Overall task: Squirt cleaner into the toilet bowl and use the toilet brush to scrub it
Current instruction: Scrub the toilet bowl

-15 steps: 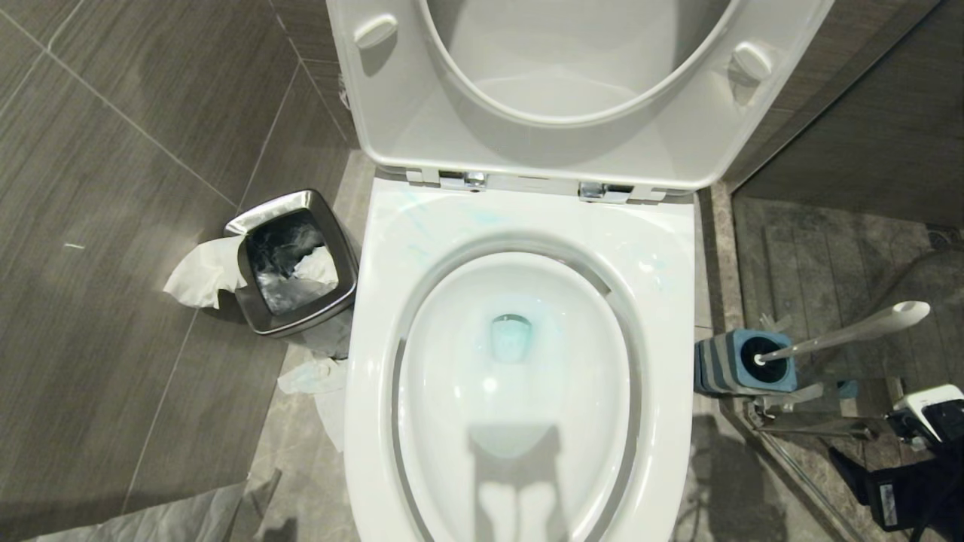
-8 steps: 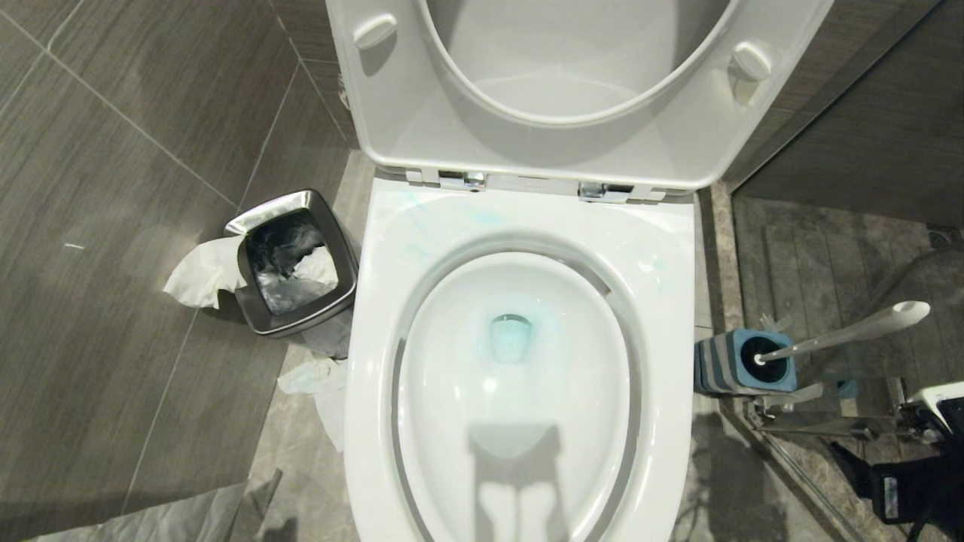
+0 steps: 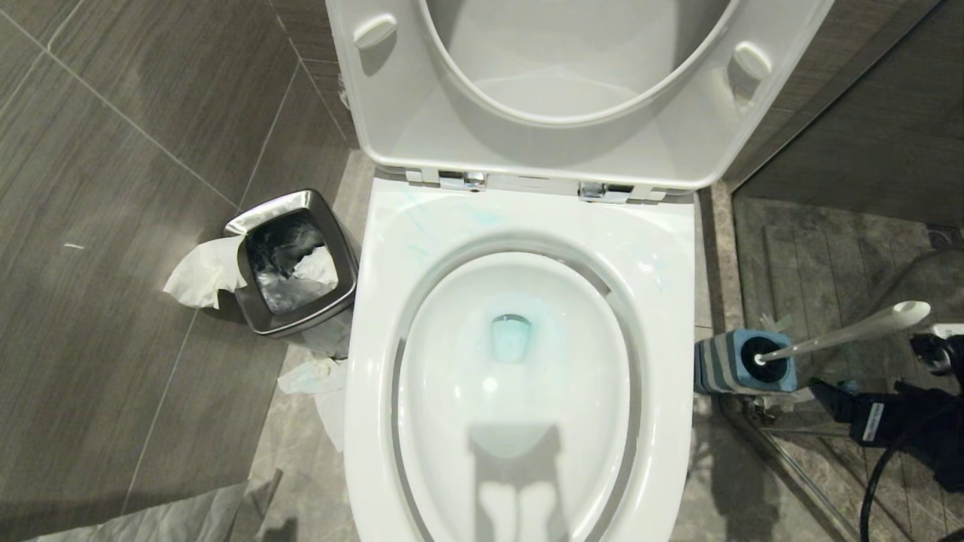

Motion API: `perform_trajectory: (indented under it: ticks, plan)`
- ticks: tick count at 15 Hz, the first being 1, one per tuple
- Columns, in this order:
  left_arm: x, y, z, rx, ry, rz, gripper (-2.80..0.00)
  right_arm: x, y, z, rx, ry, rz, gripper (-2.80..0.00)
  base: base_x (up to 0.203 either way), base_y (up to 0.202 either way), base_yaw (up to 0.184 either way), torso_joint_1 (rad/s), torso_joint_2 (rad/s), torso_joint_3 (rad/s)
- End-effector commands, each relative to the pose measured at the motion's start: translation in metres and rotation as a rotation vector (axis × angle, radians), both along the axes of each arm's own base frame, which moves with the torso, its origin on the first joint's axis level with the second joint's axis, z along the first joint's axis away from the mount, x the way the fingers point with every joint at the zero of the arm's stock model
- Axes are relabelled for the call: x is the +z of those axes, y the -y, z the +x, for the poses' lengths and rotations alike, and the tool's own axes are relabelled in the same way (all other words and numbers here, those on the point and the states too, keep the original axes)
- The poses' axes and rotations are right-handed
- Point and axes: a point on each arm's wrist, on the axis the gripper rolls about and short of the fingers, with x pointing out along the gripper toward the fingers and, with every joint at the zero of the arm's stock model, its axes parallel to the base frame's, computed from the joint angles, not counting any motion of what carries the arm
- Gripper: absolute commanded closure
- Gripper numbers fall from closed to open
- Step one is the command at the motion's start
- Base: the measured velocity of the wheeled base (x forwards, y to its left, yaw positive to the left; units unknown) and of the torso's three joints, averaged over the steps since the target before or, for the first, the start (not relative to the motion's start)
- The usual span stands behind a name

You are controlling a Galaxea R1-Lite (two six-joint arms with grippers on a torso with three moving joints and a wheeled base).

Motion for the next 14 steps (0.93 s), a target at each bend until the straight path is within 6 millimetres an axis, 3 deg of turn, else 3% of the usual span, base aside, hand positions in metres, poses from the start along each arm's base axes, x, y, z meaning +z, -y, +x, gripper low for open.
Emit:
perform_trajectory:
  ticks: [1, 8, 14]
  plan:
    - [0.000, 0.000, 0.000, 0.000, -0.001, 0.000, 0.00, -0.006, 0.008, 0.012, 0.006, -0.024, -0.005, -2.80, 0.000, 0.000, 0.000, 0.000, 0.00, 0.000]
    - [0.000, 0.000, 0.000, 0.000, -0.001, 0.000, 0.00, -0.008, 0.026, 0.041, 0.031, -0.022, -0.090, -2.80, 0.000, 0.000, 0.000, 0.000, 0.00, 0.000]
    - [0.000, 0.000, 0.000, 0.000, -0.001, 0.000, 0.00, -0.008, 0.030, 0.062, 0.045, 0.033, -0.139, -2.80, 0.000, 0.000, 0.000, 0.000, 0.00, 0.000]
